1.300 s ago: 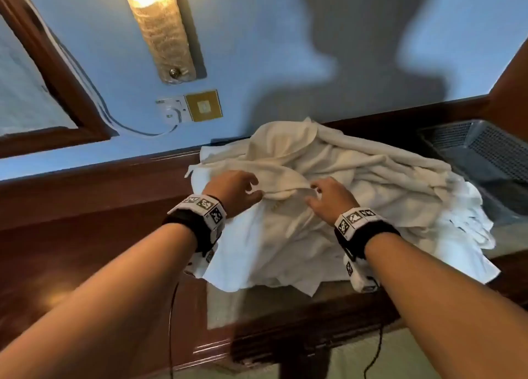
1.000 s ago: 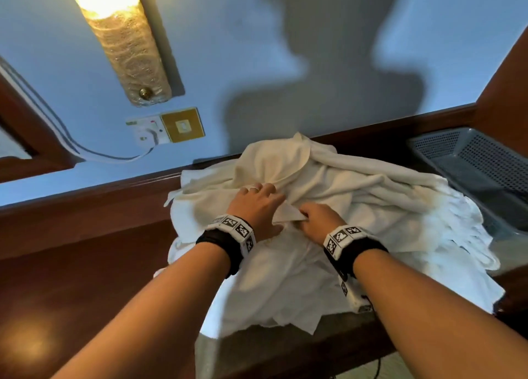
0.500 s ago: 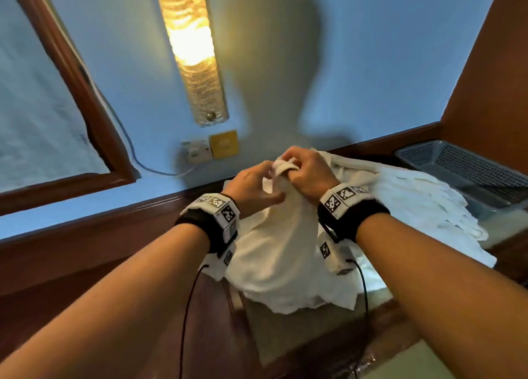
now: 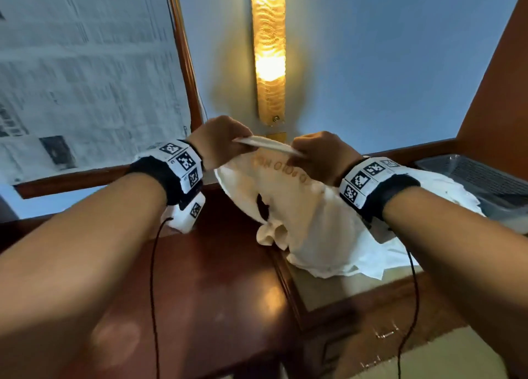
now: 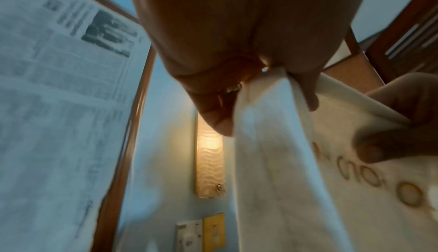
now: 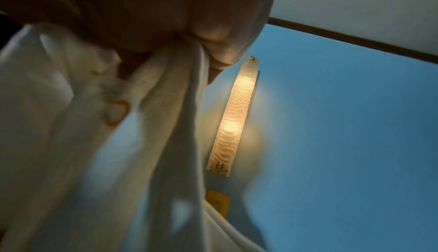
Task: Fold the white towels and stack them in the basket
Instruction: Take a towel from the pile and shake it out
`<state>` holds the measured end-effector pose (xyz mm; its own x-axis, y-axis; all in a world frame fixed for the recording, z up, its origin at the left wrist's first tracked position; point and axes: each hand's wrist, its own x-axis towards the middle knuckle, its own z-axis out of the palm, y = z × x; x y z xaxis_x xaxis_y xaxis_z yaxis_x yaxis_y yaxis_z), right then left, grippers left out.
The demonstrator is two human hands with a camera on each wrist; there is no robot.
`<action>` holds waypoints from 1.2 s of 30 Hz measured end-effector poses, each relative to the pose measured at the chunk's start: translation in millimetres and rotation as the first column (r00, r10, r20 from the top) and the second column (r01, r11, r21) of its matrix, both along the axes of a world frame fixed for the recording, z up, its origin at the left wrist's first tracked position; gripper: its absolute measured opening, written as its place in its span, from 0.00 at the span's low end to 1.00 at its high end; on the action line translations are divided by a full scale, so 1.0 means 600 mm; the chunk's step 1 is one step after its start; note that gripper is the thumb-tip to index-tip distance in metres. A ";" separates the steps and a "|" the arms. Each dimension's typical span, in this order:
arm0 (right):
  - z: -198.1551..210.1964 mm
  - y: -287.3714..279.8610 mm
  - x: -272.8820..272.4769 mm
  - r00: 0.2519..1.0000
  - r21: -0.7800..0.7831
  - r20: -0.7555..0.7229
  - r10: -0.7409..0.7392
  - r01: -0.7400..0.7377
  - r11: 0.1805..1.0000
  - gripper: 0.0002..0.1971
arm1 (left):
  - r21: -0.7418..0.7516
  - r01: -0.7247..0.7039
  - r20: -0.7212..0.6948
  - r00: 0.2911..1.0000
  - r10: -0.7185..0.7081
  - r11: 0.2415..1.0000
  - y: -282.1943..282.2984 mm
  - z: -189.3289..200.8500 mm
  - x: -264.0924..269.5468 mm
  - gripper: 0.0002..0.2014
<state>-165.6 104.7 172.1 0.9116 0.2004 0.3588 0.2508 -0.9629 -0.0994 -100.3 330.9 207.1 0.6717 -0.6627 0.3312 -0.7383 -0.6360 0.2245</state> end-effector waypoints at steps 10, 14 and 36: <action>-0.047 -0.054 -0.023 0.952 0.188 -0.132 -0.278 0.299 0.935 0.12 | -0.051 -0.400 -0.039 0.916 0.399 0.915 0.214 0.030 -0.039 0.09; -0.011 -0.069 -0.023 0.950 0.113 -0.126 -0.286 0.300 0.947 0.11 | -0.015 -0.563 -0.012 0.827 0.563 0.827 0.275 0.024 -0.028 0.16; -0.029 -0.018 0.069 0.984 0.701 0.147 0.104 -0.178 0.691 0.15 | -0.383 -0.329 -0.286 0.931 0.228 0.863 0.011 -0.123 -0.039 0.22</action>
<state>-124.1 93.9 154.9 0.8507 -0.0235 0.5252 0.4209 -0.5680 -0.7073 -123.8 337.6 133.6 0.8959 -0.2696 0.3531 -0.4423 -0.6161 0.6518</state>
